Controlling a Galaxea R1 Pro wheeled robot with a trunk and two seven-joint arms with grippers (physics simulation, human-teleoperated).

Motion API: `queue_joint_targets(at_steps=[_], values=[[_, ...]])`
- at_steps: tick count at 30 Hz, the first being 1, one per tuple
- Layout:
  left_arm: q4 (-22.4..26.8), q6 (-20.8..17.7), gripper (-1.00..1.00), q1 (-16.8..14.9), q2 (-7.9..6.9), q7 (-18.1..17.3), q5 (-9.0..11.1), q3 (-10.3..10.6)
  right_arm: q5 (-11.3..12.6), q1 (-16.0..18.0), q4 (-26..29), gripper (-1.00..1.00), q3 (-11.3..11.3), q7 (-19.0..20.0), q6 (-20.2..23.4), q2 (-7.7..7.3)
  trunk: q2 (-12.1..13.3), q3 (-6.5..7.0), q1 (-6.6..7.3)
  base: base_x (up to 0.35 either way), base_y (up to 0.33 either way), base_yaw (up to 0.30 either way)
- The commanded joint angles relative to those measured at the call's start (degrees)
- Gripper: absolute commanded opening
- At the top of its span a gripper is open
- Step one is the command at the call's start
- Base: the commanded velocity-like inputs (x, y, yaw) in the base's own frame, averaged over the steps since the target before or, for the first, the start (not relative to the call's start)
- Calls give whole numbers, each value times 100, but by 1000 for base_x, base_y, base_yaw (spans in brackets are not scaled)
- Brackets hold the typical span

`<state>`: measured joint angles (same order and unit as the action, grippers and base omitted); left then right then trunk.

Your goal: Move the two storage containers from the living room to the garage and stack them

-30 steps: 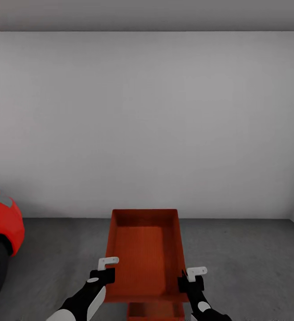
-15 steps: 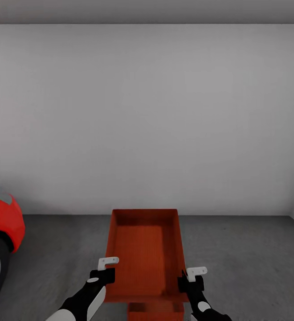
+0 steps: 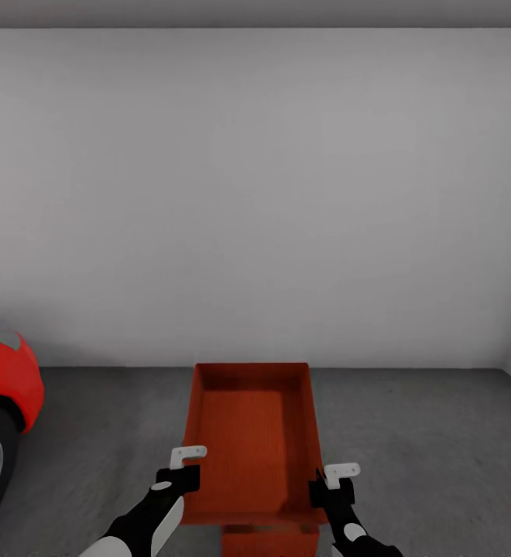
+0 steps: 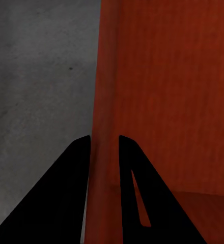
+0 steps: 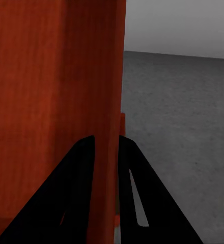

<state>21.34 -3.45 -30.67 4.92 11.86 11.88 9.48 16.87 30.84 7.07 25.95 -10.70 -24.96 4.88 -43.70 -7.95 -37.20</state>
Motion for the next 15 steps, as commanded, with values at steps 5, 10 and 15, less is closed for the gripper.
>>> queue_joint_targets(at_steps=[5,10,15], values=[[-42,-33,-100,0,-37,89,60,63,62,10,5,-100,-99,-363,-430,-40,-8,-55,-1,0,0,0],[-42,-31,-100,0,-39,89,60,63,62,10,5,-100,-99,-361,-430,-40,-8,-101,-1,0,0,0],[-42,-31,-100,0,-42,89,60,63,62,10,5,-100,-99,-361,-430,-40,-8,-146,-1,0,0,0]])
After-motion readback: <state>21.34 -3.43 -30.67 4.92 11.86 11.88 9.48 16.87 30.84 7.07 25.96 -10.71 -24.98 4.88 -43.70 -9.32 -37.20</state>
